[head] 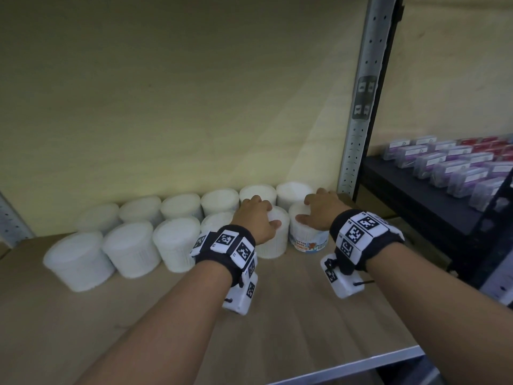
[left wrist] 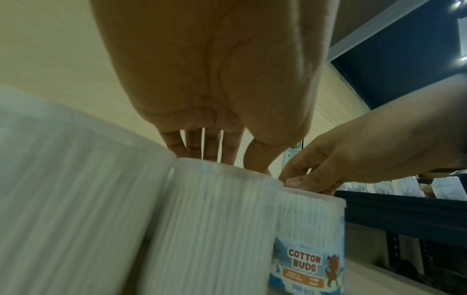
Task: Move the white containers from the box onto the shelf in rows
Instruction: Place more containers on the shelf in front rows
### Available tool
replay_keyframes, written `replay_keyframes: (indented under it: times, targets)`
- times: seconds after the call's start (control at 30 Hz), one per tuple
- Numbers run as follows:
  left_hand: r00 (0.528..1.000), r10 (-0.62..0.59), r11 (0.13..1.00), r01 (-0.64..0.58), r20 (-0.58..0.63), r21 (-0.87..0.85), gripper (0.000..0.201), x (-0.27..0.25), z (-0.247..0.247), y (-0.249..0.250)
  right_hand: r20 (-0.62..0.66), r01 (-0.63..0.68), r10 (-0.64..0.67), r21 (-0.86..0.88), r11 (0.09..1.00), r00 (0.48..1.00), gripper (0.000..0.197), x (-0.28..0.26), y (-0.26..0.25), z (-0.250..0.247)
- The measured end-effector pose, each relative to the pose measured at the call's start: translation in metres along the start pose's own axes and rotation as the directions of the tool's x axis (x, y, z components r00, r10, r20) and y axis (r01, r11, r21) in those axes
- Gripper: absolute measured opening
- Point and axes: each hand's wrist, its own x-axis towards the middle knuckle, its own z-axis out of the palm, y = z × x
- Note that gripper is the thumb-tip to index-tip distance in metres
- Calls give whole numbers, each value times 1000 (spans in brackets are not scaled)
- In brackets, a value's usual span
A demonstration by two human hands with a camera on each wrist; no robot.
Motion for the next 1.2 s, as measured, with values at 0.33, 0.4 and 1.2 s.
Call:
replay_keyframes:
  times: [0.33, 0.4, 1.2]
  targets:
    - [1000, 2, 1000, -2, -2, 8, 51, -1, 0, 0, 26, 90, -94, 121, 989, 995, 50, -2, 10, -7]
    - [1000, 0, 1000, 0, -1, 7, 51, -1, -1, 1, -67, 73, -64, 144, 987, 996, 49, -1, 10, -7]
    - [1000, -16, 1000, 16, 14, 11, 49, -4, -3, 5, 24, 122, -121, -50, 991, 992, 60, -9, 8, -8]
